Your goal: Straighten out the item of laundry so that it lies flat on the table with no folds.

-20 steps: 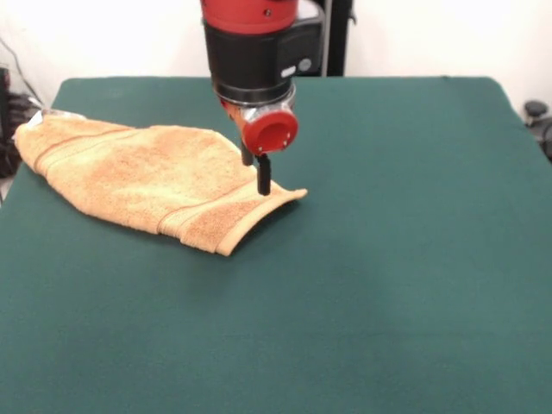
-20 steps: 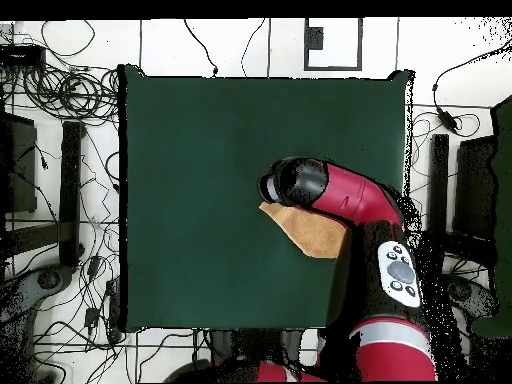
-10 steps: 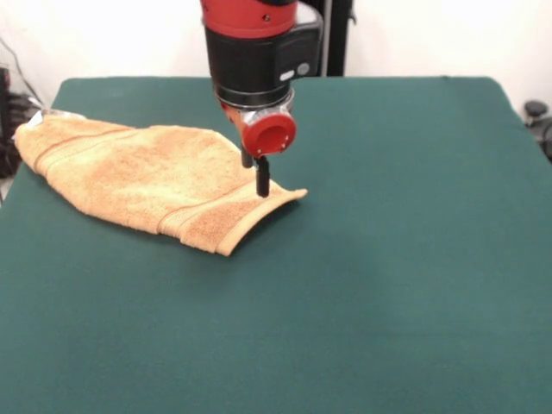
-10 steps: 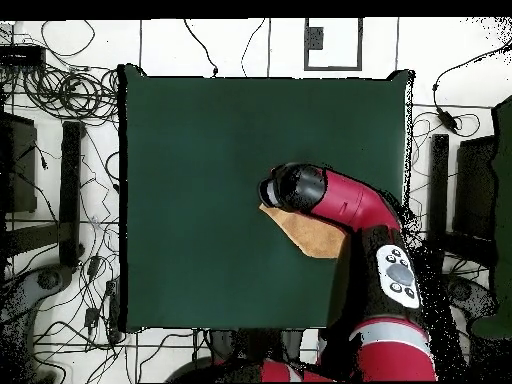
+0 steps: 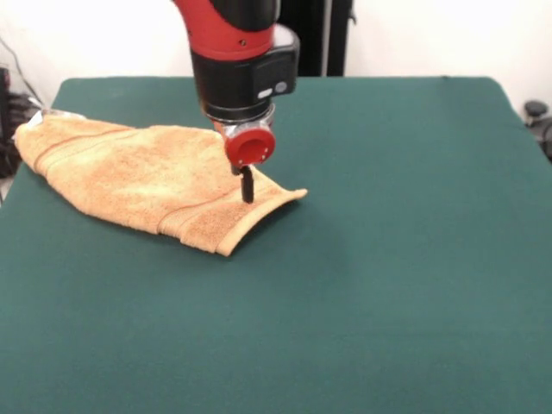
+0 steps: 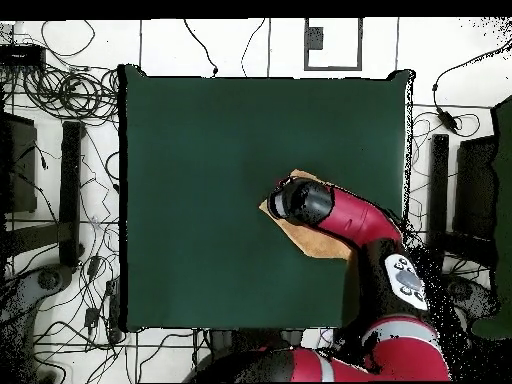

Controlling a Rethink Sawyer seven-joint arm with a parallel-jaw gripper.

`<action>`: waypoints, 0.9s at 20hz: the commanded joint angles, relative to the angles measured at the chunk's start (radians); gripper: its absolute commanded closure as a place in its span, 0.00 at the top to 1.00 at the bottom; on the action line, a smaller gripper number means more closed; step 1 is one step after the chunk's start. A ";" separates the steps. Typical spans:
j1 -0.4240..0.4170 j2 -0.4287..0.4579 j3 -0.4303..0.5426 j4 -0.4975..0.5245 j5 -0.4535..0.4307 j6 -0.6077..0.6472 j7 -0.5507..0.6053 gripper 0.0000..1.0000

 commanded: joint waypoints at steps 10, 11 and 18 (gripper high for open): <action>-0.115 0.154 0.274 0.189 0.061 -0.205 0.075 1.00; -0.116 0.152 0.277 0.191 0.062 -0.203 0.078 1.00; -0.082 0.144 0.236 0.139 -0.010 -0.186 0.020 1.00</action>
